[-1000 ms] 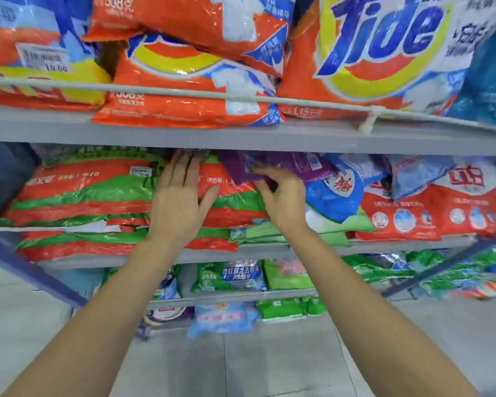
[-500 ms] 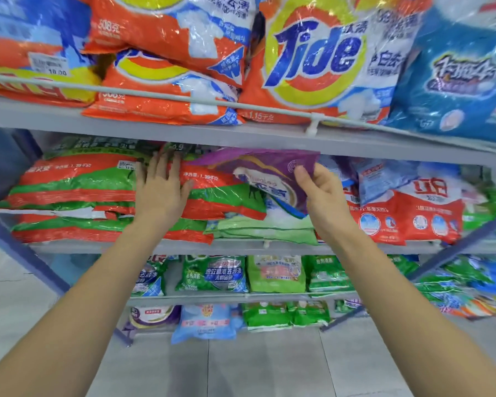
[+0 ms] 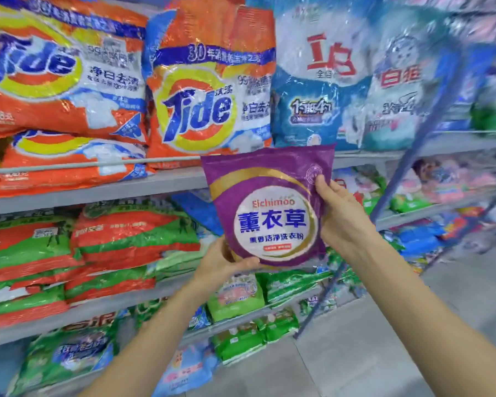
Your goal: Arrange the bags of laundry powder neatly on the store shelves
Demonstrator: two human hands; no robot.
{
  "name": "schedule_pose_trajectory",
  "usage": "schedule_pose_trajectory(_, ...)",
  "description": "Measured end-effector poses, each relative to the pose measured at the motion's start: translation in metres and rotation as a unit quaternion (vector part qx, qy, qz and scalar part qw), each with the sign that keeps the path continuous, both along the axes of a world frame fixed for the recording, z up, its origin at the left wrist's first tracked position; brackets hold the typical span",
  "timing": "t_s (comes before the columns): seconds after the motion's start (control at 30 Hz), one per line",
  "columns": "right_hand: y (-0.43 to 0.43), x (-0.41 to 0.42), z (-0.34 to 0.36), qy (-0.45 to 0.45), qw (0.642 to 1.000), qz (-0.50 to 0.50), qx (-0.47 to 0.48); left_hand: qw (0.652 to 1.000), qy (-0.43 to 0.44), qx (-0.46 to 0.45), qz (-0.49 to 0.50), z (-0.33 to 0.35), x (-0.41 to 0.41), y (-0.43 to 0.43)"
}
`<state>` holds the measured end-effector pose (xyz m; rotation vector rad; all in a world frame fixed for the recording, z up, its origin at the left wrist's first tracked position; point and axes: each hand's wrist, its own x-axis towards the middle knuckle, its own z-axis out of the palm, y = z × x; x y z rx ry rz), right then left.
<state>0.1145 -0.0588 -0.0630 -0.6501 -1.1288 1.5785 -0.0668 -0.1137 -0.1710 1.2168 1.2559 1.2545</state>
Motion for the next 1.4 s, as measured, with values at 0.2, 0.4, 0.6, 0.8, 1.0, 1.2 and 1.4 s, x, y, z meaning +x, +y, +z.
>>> schedule_pose_trajectory(0.2,-0.004,0.084,0.007,-0.096,0.981,-0.148,0.086,0.994,0.014,0.015,-0.106,0.016,0.056,0.017)
schedule_pose_trajectory(0.4,-0.014,0.161,0.004,-0.1,0.93,-0.333,0.122,0.98,0.06,0.047,-0.182,0.035,0.122,0.035)
schedule_pose_trajectory(0.6,-0.017,0.252,-0.02,-0.106,0.895,-0.432,0.032,0.971,0.043,0.091,-0.218,0.038,0.211,0.061)
schedule_pose_trajectory(0.8,-0.023,0.356,-0.059,-0.125,0.918,-0.373,-0.05,0.973,0.009,0.054,-0.223,0.034,0.326,0.114)
schedule_pose_trajectory(1.0,0.018,0.459,-0.062,-0.157,0.929,-0.321,-0.096,0.972,-0.02,0.079,-0.22,0.051,0.455,0.164)
schedule_pose_trajectory(1.2,0.074,0.547,-0.052,-0.186,0.924,-0.323,-0.084,0.976,-0.038,0.057,-0.208,0.056,0.546,0.209)
schedule_pose_trajectory(1.4,0.153,0.626,-0.059,-0.166,0.931,-0.315,-0.08,0.98,-0.047,0.035,-0.188,0.055,0.624,0.28)
